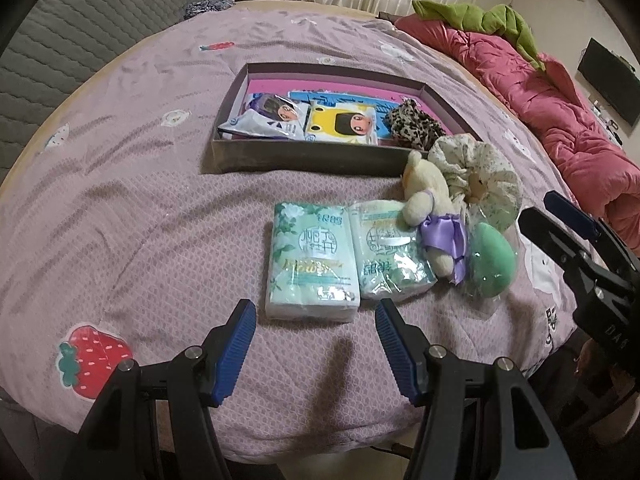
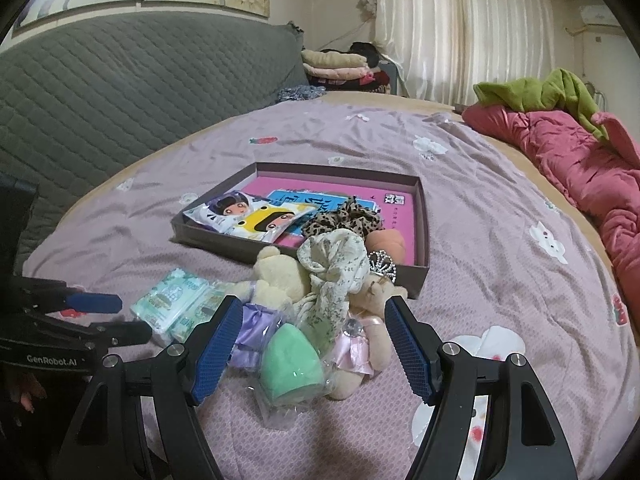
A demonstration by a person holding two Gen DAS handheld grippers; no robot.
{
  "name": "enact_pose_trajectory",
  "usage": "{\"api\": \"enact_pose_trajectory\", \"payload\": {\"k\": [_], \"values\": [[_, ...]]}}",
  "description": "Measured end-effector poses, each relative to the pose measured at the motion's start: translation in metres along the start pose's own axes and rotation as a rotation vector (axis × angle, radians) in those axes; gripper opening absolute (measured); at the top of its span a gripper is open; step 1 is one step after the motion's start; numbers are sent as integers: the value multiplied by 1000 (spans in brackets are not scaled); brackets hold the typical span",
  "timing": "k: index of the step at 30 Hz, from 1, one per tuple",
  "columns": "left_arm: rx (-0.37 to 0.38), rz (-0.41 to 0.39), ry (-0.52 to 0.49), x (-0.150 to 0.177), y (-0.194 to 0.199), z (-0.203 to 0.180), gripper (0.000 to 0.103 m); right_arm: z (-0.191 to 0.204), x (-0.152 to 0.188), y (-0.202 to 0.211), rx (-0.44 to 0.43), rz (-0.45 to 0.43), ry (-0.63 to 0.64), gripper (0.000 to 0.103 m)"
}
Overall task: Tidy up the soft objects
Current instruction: 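Grasp green tissue pack with left tool while right tool grasps cream floral scrunchie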
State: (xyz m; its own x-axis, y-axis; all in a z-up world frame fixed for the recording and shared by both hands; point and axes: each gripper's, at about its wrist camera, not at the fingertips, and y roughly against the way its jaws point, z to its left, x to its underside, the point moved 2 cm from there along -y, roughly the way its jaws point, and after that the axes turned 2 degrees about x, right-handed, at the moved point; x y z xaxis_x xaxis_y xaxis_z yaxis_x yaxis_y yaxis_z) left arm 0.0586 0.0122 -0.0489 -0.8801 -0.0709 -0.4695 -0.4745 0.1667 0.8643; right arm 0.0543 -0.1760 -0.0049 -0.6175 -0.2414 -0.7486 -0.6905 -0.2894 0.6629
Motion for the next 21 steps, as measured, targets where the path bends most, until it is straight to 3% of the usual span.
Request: {"api": "enact_pose_trajectory", "payload": {"k": [21], "values": [[-84,3,39,-10,-29,20,62,-9,0,-22,3,29,-33,75]]}}
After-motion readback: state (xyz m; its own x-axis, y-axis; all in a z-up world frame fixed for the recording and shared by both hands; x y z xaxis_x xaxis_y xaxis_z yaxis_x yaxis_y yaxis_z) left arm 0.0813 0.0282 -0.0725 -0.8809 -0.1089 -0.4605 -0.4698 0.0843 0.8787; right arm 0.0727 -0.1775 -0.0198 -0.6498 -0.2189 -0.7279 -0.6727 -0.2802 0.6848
